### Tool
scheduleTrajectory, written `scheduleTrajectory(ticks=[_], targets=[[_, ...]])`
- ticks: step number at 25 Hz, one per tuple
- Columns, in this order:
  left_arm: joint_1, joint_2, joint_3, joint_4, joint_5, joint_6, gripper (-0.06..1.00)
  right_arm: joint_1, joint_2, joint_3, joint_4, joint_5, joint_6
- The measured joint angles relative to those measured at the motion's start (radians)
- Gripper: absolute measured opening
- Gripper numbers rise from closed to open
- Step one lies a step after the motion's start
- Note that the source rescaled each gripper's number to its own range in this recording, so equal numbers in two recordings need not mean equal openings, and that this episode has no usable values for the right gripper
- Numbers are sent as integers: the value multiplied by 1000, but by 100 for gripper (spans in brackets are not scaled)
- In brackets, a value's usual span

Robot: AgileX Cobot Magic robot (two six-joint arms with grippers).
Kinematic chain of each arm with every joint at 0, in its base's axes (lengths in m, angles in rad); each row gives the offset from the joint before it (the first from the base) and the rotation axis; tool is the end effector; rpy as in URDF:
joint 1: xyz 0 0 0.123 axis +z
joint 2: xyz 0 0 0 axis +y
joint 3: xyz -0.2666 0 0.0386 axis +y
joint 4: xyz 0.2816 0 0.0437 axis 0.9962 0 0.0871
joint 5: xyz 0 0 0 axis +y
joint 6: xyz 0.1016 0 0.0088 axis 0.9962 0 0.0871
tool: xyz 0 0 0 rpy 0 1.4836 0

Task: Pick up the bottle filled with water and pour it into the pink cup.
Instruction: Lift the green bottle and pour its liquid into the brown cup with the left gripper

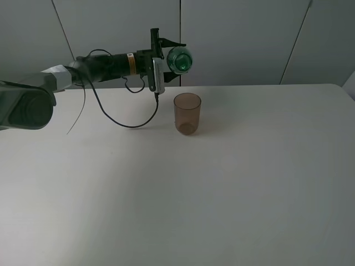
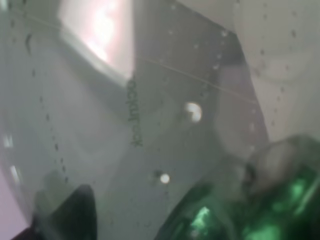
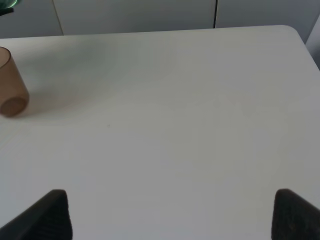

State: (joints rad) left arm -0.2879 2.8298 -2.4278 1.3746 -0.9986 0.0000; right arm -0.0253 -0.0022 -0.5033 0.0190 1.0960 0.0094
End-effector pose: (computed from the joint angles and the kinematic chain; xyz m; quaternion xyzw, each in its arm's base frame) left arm 0.5510 -0.2508 0.0968 0.6703 0.2380 -0.0196 0.7026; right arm 0.0478 0.0005 0.2864 0.0144 0.8607 0.0054 0.5088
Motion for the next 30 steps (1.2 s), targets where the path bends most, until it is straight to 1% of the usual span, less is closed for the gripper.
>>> scheduleTrajectory(ticks=[8, 11, 23, 30], targets=[[0, 0, 0, 11, 33, 95, 2, 0, 0, 0, 0, 0, 0], [0, 0, 0, 15, 42, 104, 2, 0, 0, 0, 0, 0, 0], [0, 1, -1, 15, 57, 217, 2, 0, 0, 0, 0, 0, 0], [0, 1, -1, 15, 63, 261, 2, 0, 0, 0, 0, 0, 0]])
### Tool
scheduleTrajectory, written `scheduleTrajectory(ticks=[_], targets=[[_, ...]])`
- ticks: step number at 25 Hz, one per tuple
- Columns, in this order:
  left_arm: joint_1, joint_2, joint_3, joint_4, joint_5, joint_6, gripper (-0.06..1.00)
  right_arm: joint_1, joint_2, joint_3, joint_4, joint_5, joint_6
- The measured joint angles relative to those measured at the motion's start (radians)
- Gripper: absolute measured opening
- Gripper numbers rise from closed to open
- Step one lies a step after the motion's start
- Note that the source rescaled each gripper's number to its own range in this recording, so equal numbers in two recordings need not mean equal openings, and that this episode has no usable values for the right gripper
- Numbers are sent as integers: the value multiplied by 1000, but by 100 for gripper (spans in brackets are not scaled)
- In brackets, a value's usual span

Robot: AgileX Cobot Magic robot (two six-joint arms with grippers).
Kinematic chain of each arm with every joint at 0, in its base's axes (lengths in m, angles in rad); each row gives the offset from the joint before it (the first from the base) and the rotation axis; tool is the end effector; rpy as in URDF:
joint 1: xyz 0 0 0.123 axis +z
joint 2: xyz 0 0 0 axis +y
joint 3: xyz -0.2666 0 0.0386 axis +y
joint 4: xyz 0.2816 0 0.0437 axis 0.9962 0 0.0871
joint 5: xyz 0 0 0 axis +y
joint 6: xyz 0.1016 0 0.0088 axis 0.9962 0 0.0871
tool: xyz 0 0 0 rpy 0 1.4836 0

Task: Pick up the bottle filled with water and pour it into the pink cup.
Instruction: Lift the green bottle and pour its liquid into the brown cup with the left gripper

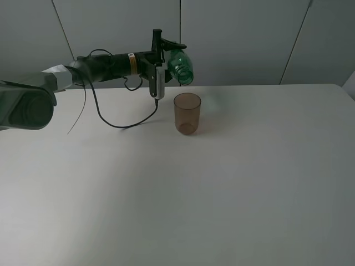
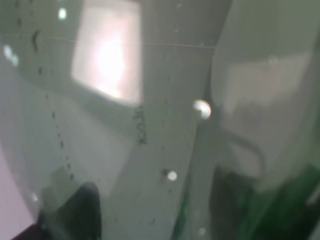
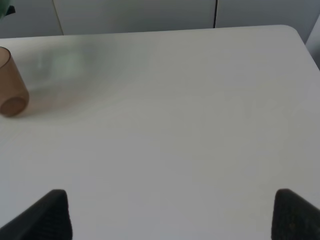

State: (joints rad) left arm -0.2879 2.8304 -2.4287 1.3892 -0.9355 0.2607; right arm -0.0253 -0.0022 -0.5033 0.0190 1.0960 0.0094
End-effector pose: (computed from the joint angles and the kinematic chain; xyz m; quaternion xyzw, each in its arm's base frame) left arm 0.5563 -0.2489 0.0934 0.7034 0.1670 0.0929 0.6846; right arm 0.0478 0.0005 0.2864 0.0144 0.8607 0.0054 0.5088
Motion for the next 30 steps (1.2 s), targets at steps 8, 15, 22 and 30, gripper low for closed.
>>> scheduleTrajectory(ticks=[8, 15, 22, 30], targets=[[0, 0, -4, 0, 8, 53, 2, 0, 0, 0, 0, 0, 0], [6, 0, -5, 0, 8, 98, 2, 0, 0, 0, 0, 0, 0], [7, 0, -5, -8, 8, 132, 2, 0, 0, 0, 0, 0, 0], [7, 0, -5, -14, 8, 161, 2, 0, 0, 0, 0, 0, 0]])
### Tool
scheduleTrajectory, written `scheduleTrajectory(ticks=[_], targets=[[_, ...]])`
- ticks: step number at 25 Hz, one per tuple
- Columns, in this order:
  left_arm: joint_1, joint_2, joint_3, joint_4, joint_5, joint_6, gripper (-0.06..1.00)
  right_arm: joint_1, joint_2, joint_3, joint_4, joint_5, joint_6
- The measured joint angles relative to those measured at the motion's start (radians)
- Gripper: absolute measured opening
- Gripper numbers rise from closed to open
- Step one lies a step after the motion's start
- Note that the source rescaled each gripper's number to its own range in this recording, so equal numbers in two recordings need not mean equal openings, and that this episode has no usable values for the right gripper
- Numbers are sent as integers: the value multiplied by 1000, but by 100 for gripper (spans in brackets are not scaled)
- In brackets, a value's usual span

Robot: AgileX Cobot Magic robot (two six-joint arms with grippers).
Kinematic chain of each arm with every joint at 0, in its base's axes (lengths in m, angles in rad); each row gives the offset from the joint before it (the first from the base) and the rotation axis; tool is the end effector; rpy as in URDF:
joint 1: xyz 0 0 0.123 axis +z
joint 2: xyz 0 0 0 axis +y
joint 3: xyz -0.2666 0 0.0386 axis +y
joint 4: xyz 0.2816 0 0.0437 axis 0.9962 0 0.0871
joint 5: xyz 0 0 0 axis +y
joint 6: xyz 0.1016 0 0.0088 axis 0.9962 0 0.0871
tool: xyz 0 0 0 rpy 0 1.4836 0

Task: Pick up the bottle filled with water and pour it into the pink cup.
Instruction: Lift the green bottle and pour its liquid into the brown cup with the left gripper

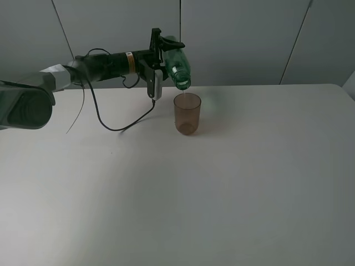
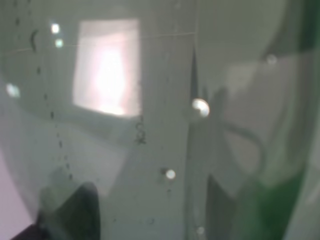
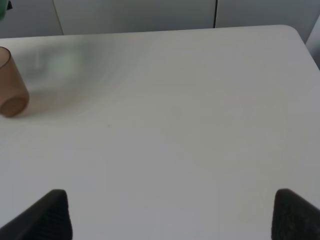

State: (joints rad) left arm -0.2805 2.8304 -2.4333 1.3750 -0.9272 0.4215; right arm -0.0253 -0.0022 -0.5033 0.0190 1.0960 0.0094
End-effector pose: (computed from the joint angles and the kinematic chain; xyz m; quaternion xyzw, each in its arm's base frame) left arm 0.5596 -0.2444 0.0957 0.7096 0.1179 0.1535 0.6775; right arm 0.0478 0.0005 0.2864 0.0144 0.8607 0.0054 0.5088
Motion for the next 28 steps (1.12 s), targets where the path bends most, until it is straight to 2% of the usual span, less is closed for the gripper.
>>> scheduleTrajectory(ticks=[28], targets=[[-8, 0, 0, -38, -2, 130, 1, 0, 0, 0, 0, 0, 0]])
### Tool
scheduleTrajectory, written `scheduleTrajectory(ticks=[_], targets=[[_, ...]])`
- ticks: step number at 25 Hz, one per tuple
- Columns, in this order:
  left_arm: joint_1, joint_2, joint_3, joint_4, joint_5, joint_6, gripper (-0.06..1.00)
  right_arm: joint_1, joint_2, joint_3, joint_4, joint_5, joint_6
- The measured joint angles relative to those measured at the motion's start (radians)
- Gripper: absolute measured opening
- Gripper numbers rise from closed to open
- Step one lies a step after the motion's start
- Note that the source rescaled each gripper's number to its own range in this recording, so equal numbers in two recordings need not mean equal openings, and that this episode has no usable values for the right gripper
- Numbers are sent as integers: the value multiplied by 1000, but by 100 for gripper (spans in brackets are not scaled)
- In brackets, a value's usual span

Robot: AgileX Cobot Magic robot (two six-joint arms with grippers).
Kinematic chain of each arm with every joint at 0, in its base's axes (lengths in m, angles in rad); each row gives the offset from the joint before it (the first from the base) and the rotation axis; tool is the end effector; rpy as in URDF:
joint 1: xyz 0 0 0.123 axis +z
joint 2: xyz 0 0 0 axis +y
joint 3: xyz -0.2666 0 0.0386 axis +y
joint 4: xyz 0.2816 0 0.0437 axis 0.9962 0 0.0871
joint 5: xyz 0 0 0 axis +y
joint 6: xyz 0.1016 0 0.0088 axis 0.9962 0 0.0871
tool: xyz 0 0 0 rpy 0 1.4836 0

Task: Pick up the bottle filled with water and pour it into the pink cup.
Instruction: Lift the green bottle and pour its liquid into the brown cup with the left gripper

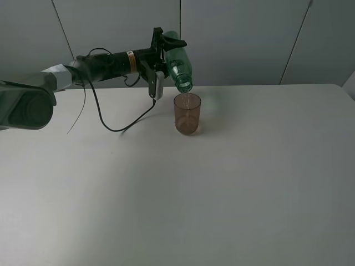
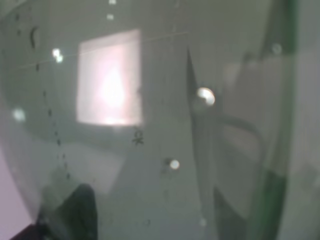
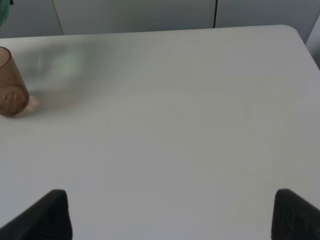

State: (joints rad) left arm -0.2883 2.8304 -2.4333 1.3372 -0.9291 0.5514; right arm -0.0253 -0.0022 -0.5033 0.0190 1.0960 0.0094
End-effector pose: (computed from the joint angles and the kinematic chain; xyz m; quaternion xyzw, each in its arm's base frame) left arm 0.5586 -0.2485 0.0986 0.7048 0.0790 0.1930 0.6781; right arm 0.0478 0.0005 0.2864 0.0144 0.8607 0.0054 0.5088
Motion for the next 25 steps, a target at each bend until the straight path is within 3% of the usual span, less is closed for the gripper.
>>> scheduleTrajectory(ticks=[25], targets=[[-15, 0, -2, -22, -27, 82, 1, 0, 0, 0, 0, 0, 0]])
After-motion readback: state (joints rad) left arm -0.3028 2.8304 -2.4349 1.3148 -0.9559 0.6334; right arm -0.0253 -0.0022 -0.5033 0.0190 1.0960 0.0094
